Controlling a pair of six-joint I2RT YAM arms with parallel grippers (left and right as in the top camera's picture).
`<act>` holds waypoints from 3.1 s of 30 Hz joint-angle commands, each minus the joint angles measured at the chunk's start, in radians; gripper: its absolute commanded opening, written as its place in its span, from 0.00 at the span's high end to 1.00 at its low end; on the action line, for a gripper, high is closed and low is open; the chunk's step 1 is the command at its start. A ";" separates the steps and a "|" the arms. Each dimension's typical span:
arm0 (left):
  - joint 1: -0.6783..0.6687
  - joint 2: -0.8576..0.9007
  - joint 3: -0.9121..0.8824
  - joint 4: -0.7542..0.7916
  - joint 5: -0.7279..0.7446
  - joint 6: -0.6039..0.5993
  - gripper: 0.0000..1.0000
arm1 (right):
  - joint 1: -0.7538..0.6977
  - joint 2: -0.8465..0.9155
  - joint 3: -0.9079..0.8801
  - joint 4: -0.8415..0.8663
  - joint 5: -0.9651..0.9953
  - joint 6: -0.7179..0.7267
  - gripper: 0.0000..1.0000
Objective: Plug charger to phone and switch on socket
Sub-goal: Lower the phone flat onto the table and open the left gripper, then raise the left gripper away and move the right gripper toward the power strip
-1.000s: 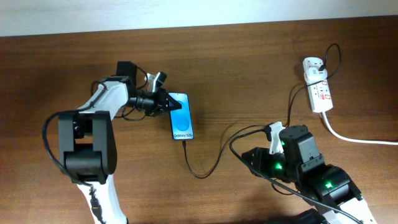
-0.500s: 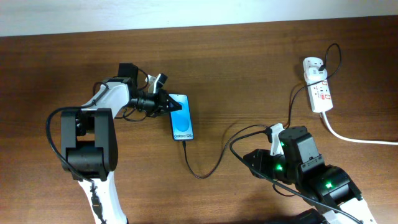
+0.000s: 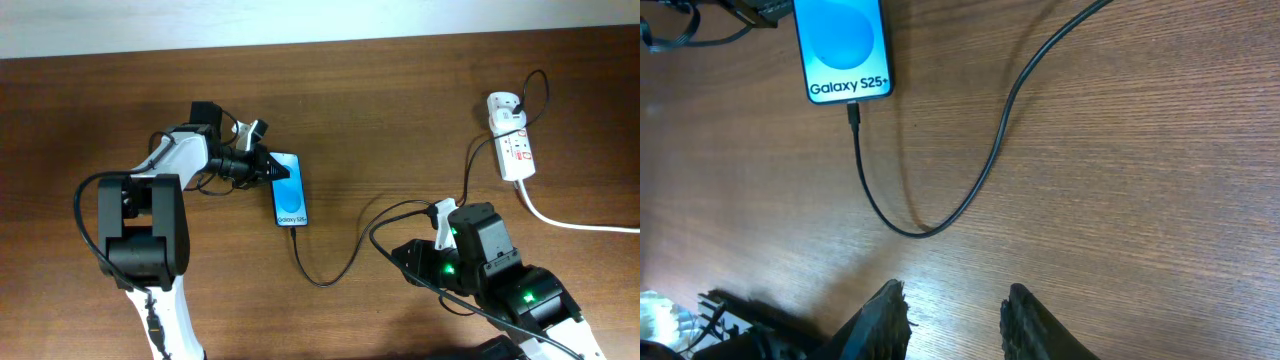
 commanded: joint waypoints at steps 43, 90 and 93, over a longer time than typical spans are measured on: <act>0.005 0.006 0.004 -0.084 -0.315 -0.002 0.67 | -0.003 -0.001 0.018 0.000 0.035 -0.018 0.64; 0.011 -0.632 0.179 -0.354 -0.473 -0.010 0.57 | -0.003 -0.036 0.019 -0.037 0.030 -0.018 0.74; 0.011 -0.721 0.179 -0.378 -0.473 -0.009 0.46 | -0.003 -0.063 0.034 -0.053 0.030 -0.018 0.74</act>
